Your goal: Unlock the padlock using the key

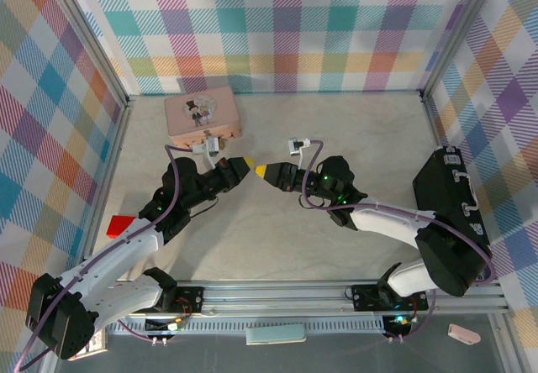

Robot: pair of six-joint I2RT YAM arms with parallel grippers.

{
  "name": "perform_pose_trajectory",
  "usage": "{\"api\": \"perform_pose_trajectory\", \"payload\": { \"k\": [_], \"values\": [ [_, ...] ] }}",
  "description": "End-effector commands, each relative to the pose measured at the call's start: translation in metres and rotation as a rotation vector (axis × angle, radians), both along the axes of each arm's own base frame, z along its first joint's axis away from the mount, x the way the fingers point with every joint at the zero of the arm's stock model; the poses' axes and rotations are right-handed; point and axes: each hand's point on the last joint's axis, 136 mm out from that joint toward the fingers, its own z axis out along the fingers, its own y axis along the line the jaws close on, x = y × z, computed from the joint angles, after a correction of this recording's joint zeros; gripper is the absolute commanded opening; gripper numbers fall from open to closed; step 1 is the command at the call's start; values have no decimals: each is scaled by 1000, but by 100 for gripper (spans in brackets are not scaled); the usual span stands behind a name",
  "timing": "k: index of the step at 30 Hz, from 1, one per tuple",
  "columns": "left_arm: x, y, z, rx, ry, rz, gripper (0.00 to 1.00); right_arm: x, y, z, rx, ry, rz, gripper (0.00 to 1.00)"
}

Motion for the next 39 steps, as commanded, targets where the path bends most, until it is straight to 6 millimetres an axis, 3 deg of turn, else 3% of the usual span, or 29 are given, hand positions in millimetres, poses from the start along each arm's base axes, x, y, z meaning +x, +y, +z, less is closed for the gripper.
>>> {"api": "perform_pose_trajectory", "payload": {
  "k": [1,8,15,29,33,34,35,39],
  "values": [
    [0,-1,-1,11,-11,0,0,-7,3,22,37,-50,41,21],
    [-1,-1,0,7,-13,-2,0,-7,4,24,40,-51,45,25],
    [-1,0,0,4,-13,2,0,-7,3,24,38,-48,43,22],
    [0,-1,0,11,-16,0,0,-5,1,18,10,-27,22,3],
    [3,11,-13,85,10,60,19,-2,-1,12,-39,-12,-3,0],
    [4,18,-18,126,25,96,25,0,-2,8,-83,2,-12,0],
    [5,26,-25,182,39,127,39,4,-6,-4,-175,42,-25,0],
    [6,65,-32,391,27,253,71,8,-49,-33,-522,46,-128,0]
  ]
}}
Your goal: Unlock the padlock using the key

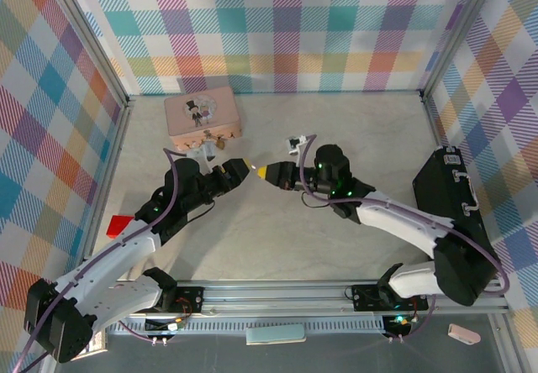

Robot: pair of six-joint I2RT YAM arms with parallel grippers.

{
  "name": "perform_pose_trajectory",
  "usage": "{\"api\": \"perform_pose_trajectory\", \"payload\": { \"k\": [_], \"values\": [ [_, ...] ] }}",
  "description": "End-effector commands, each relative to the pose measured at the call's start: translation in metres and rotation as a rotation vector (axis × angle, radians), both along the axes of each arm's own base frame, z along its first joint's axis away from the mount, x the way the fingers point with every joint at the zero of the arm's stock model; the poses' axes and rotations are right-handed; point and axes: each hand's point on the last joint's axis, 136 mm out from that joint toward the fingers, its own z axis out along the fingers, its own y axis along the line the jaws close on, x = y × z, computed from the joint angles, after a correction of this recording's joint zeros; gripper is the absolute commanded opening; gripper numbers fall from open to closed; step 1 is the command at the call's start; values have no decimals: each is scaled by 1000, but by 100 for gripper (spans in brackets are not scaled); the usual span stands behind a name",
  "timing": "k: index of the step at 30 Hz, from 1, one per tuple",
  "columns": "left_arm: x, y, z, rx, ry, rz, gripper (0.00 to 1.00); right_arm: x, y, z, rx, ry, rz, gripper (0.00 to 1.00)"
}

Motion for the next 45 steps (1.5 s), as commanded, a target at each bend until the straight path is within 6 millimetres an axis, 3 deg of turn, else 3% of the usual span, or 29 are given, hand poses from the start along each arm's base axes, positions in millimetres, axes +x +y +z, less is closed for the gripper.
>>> {"api": "perform_pose_trajectory", "payload": {
  "k": [1,3,4,5,7,13,16,20,25,28,35,38,45],
  "values": [
    [3,44,0,228,-33,128,73,-4,-47,-25,-316,-24,-60,0],
    [10,74,-17,389,36,225,75,-7,-66,-30,-395,-24,-72,0],
    [16,91,-28,496,84,286,85,-9,-76,-33,-437,-31,-83,0],
    [23,106,-37,598,131,339,89,-11,-84,-34,-479,-42,-93,0],
    [40,116,-50,718,183,365,89,-14,-97,-35,-535,-58,-114,0],
    [103,102,-80,674,213,346,88,-29,-114,-31,-531,-77,-149,0],
    [133,106,-95,632,220,391,88,-34,-115,-33,-492,-75,-153,0],
    [164,104,-97,468,108,460,89,-40,-112,-35,-444,-64,-144,0],
    [189,104,-109,345,49,515,84,-46,-116,-37,-422,-62,-148,0],
    [199,109,-124,355,69,548,82,-51,-119,-38,-404,-60,-154,0],
    [218,129,-161,194,105,625,75,-62,-124,-46,-368,-48,-158,0],
    [232,128,-168,125,93,594,70,-65,-123,-46,-353,-52,-144,0],
    [250,121,-185,163,128,545,62,-65,-121,-50,-355,-61,-131,0]
  ]
}}
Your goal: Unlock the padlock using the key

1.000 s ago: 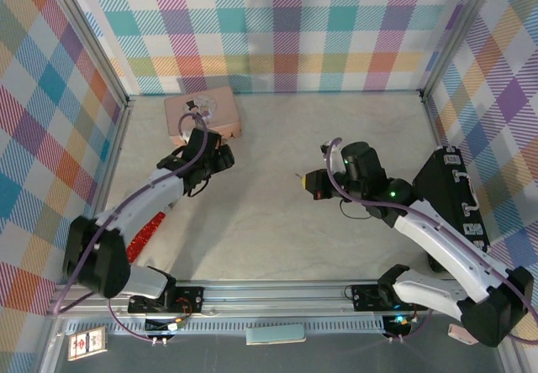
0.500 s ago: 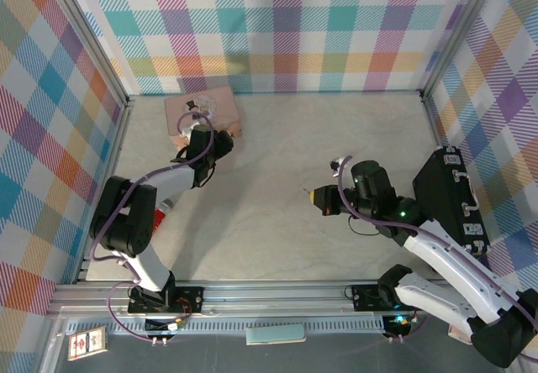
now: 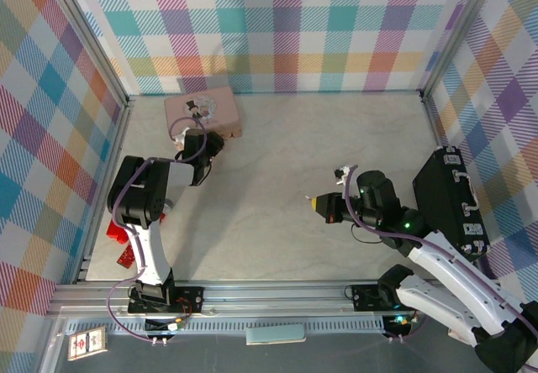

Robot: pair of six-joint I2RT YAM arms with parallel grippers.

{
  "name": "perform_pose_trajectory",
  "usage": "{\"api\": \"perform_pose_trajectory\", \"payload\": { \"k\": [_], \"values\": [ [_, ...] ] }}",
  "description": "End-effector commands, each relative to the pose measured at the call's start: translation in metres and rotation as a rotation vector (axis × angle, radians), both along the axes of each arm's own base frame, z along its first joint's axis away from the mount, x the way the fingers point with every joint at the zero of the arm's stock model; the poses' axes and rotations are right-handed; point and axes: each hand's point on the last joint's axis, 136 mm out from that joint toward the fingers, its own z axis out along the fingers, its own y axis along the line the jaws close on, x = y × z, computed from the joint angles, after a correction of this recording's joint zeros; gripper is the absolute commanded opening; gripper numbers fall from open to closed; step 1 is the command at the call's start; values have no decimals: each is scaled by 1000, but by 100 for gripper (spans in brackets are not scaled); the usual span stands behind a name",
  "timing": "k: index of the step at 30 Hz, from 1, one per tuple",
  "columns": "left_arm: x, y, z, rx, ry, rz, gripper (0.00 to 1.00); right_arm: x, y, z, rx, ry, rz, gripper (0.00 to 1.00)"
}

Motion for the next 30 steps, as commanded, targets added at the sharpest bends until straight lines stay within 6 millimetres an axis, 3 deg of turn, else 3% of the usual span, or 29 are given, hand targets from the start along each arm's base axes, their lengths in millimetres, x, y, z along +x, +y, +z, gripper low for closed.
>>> {"api": "perform_pose_trajectory", "payload": {
  "k": [1,14,30],
  "values": [
    [18,-7,6,-32,-32,-27,61,-2,5,6,31,-20,26,0],
    [34,-13,-12,-58,-3,-40,40,-1,5,4,21,-22,29,0],
    [3,-23,3,1,-7,-134,17,5,9,3,30,26,5,0]
  ]
}}
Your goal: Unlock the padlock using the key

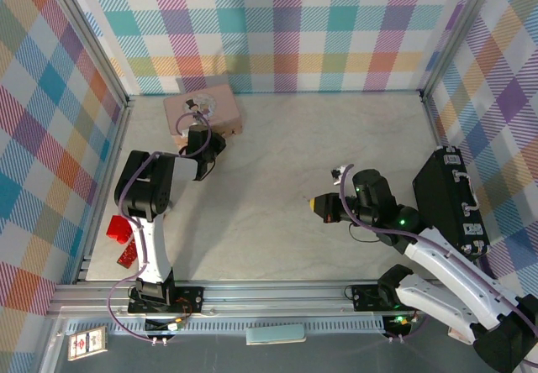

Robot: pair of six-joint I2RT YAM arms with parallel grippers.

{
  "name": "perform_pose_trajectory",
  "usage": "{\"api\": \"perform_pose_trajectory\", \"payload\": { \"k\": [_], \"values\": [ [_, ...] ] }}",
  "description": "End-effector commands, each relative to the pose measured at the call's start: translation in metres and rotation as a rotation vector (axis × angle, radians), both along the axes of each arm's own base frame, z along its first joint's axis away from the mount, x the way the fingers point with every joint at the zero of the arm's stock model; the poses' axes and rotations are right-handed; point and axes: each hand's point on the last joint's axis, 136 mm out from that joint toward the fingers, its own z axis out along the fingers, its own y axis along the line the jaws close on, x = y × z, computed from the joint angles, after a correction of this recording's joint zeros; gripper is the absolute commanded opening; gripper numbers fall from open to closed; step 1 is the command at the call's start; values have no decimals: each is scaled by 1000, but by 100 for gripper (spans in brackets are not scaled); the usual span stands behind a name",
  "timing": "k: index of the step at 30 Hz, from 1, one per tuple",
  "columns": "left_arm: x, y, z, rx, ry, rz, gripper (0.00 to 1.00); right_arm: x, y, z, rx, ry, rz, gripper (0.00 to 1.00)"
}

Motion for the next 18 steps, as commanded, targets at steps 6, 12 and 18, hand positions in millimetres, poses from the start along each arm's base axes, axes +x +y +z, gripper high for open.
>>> {"api": "perform_pose_trajectory", "payload": {
  "k": [6,12,18],
  "values": [
    [-26,-15,15,41,4,-103,13,7,6,8,29,18,-20,0],
    [-55,-45,13,154,79,-241,12,16,8,-2,11,79,-67,0],
    [-89,-87,11,198,130,-404,11,23,8,-12,8,135,-99,0]
  ]
}}
